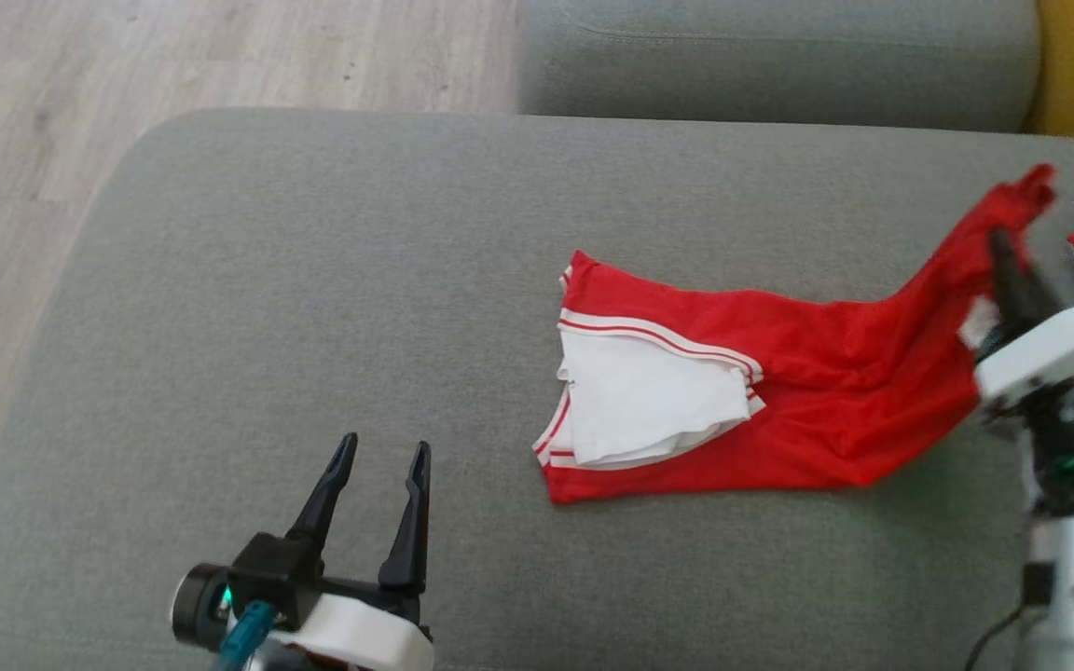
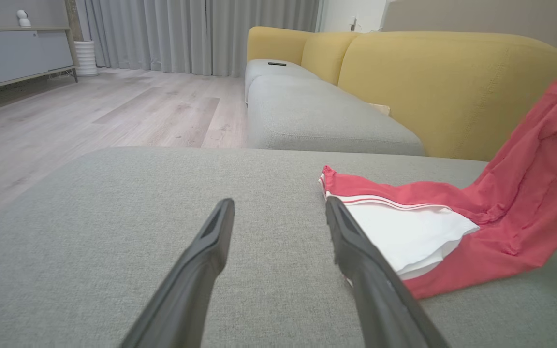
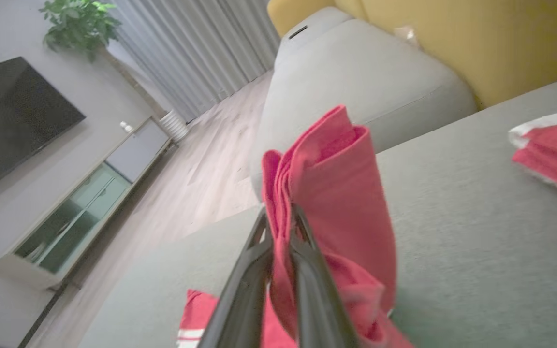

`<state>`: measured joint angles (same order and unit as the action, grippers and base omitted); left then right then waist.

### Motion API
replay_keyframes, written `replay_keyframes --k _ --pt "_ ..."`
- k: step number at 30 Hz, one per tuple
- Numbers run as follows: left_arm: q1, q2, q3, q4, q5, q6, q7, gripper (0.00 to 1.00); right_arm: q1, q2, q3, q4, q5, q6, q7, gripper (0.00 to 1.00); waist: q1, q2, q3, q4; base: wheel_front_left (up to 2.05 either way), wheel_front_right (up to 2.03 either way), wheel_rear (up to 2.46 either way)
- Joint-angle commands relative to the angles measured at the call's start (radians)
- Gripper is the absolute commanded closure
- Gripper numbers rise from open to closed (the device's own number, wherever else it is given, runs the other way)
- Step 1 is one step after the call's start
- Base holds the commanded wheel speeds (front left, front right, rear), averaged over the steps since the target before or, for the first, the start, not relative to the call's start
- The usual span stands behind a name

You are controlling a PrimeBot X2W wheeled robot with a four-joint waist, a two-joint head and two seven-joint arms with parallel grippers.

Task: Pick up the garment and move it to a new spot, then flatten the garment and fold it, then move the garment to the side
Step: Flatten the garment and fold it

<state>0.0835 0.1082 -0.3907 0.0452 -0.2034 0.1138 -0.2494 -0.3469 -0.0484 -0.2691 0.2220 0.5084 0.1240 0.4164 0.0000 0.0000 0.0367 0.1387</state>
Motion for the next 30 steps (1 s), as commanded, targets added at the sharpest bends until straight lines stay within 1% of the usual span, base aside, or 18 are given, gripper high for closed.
replay_keyframes --k 1,3,6,12,17,22,23,24,28,30 --pt "-0.033 -0.01 0.039 -0.025 0.01 -0.003 -0.012 0.0 -0.011 -0.003 0.044 -0.048 0.022 0.007 0.006 1.0 0.0 0.0 -0.004 0.011 0.0 0.0 0.0" --pt "-0.034 -0.014 0.038 -0.02 0.012 -0.009 -0.012 0.0 0.018 -0.003 0.121 -0.075 0.085 0.007 0.005 1.0 0.0 0.0 -0.01 0.03 0.0 0.0 0.0" --pt "-0.032 -0.019 0.038 -0.014 0.017 -0.015 -0.012 0.0 0.046 -0.002 0.229 -0.074 0.162 0.007 -0.02 1.0 0.0 0.0 -0.019 0.06 0.0 0.0 0.0" --pt "-0.03 -0.028 0.037 -0.002 0.021 -0.028 -0.012 0.0 0.039 -0.002 0.395 0.009 0.247 0.007 -0.093 1.0 0.0 0.0 -0.021 0.13 0.0 0.0 0.0" --pt "-0.035 -0.035 0.037 0.005 0.022 -0.035 -0.012 0.0 -0.013 -0.002 0.479 0.119 0.278 0.007 -0.136 1.0 0.0 0.0 -0.016 0.177 0.0 0.0 0.0" --pt "-0.037 -0.042 0.04 0.006 0.021 -0.037 -0.012 0.0 -0.072 -0.002 0.519 0.232 0.308 0.007 -0.191 1.0 0.0 0.0 -0.008 0.203 0.0 0.0 0.0" --pt "-0.036 -0.043 0.041 0.006 0.021 -0.037 -0.012 0.0 -0.083 -0.002 0.528 0.252 0.319 0.007 -0.2 0.65 0.0 0.0 -0.007 0.204 0.0 0.0 0.0" --pt "-0.036 -0.044 0.042 0.006 0.021 -0.037 -0.012 0.0 -0.093 -0.002 0.539 0.269 0.338 0.007 -0.205 0.01 0.0 0.0 -0.005 0.205 0.0 0.0 0.0" --pt "-0.034 -0.047 0.05 0.006 0.02 -0.037 -0.012 0.0 -0.132 -0.002 0.582 0.313 0.391 0.007 -0.247 0.0 0.0 0.0 -0.002 0.192 0.0 0.0 0.0" --pt "-0.031 -0.049 0.057 0.008 0.02 -0.037 -0.012 0.0 -0.143 -0.002 0.607 0.311 0.41 0.007 -0.268 0.0 0.0 0.0 -0.011 0.168 0.0 0.0 0.0"
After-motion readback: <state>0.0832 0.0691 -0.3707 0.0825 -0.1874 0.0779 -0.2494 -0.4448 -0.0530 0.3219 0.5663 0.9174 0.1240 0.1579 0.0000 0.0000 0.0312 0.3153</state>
